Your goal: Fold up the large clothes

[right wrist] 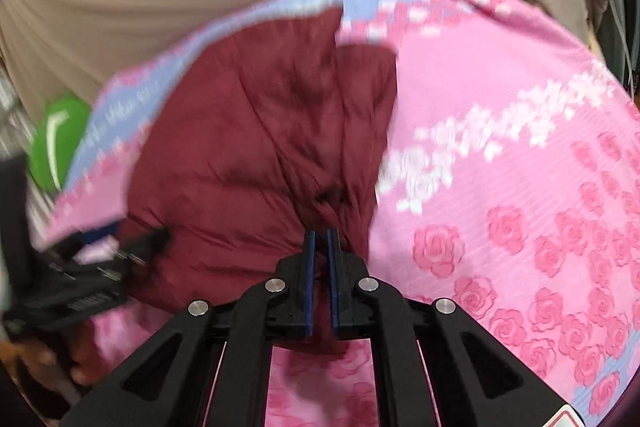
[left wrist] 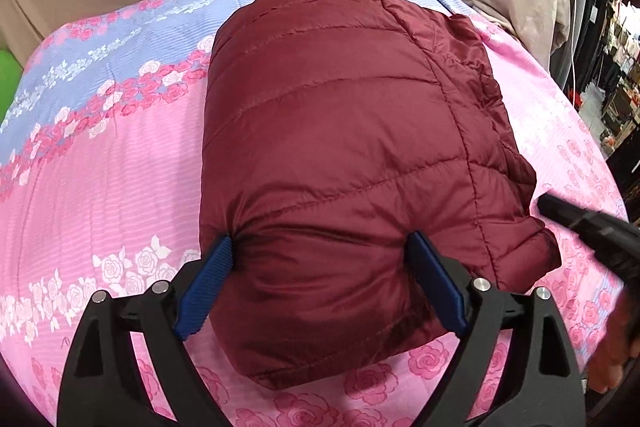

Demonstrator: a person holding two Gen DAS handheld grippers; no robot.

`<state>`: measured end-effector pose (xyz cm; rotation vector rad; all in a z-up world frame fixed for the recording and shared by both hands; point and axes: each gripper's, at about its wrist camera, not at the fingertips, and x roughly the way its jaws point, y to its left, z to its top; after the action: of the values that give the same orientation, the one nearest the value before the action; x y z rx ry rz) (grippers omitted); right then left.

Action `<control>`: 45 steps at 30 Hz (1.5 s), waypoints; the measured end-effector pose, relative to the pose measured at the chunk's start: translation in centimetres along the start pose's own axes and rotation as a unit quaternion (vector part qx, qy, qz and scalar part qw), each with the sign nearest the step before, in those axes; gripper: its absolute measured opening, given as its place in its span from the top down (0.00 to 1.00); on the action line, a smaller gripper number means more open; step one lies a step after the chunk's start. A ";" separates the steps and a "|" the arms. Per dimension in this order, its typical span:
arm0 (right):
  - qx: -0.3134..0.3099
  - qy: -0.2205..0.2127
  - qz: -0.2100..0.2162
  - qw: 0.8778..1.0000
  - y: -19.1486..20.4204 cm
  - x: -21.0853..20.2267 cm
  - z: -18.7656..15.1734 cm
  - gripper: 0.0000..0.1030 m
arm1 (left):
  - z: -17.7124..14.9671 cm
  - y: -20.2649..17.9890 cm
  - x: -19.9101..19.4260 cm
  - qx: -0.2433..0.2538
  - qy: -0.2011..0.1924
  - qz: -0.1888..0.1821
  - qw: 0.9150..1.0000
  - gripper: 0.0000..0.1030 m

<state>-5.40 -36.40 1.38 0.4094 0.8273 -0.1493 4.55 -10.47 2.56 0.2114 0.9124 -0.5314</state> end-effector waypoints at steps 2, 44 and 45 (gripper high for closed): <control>-0.020 -0.014 0.013 1.000 0.8 -0.8 0.6 0.91 | 0.0 0.1 -0.1 -0.003 -0.001 0.000 1.000 0.16; 0.098 0.093 0.150 0.979 -2.3 9.6 4.9 0.39 | 6.3 6.1 5.5 -0.090 0.041 -0.154 0.983 0.24; 0.094 0.089 0.147 0.981 -2.0 9.4 5.0 0.51 | 6.5 5.8 5.2 -0.081 0.036 -0.144 0.986 0.27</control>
<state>3.77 -40.06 -3.13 0.7253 0.9217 0.0871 14.66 -9.91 2.10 -0.0508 1.0584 -0.7172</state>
